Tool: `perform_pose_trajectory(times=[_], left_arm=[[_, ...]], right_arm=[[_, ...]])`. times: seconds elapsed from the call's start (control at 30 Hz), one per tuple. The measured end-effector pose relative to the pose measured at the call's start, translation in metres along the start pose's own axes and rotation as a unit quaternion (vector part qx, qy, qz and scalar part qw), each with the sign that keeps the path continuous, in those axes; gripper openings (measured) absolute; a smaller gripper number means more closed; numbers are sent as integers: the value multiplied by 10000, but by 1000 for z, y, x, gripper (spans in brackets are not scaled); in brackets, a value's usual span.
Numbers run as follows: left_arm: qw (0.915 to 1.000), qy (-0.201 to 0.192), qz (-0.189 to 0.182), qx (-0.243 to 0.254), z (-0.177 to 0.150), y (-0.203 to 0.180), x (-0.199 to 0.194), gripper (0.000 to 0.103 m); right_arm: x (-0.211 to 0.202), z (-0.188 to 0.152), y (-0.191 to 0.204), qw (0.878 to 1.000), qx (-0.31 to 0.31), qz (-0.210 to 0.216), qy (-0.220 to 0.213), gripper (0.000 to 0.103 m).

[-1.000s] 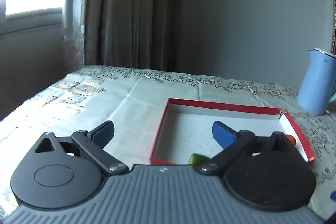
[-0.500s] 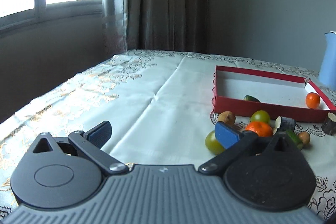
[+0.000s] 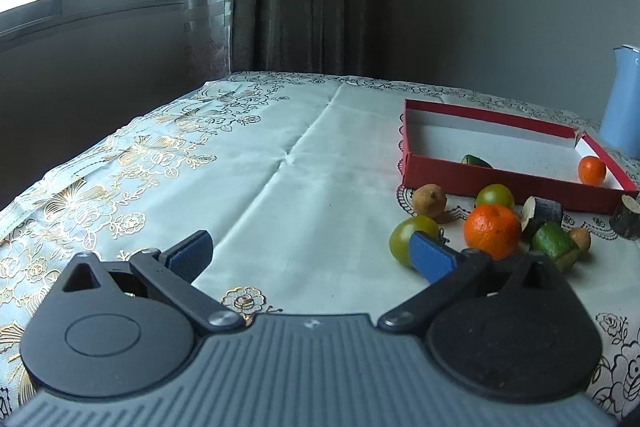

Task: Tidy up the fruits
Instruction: 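Move the right gripper toward the wooden log piece, then close the right gripper on the wooden log piece and lift, then place the log piece with the right gripper beside the tangerine in the tray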

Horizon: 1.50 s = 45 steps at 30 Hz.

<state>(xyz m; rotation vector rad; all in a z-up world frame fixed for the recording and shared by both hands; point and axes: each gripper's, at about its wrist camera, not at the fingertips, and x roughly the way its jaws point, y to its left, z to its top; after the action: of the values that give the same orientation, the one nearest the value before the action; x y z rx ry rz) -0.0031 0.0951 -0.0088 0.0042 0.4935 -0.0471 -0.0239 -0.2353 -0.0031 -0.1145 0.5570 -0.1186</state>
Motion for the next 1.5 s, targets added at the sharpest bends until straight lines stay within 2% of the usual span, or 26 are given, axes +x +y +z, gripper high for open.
perform_pose_trajectory(times=[0.07,0.17,0.27,0.43,0.6,0.83,1.07,1.37,1.5], left_arm=[[10000,17,-86,24,0,0,1,103],[9999,10,-131,-12,-1,2,0,103],[9999,2,-141,-29,-1,3,0,103],[10000,53,-79,3,-1,2,1,103],[9999,122,20,11,-1,1,4,103],[9989,404,196,137,-1,-4,13,103],[9953,937,186,151,-2,-4,30,103],[9949,977,197,125,-2,-3,31,103],[9949,976,204,126,-2,-4,31,103]], right_arm=[[8,3,2,9999,-29,54,103,75],[20,7,5,9997,-63,86,231,61],[30,8,6,9993,-80,92,360,54],[39,12,8,9987,-112,145,476,48],[41,14,11,9985,-74,256,486,34],[41,12,7,9985,68,339,434,33],[41,12,2,9980,215,437,404,33],[32,14,-3,9973,352,595,252,32],[19,28,-5,9969,357,704,76,32]])
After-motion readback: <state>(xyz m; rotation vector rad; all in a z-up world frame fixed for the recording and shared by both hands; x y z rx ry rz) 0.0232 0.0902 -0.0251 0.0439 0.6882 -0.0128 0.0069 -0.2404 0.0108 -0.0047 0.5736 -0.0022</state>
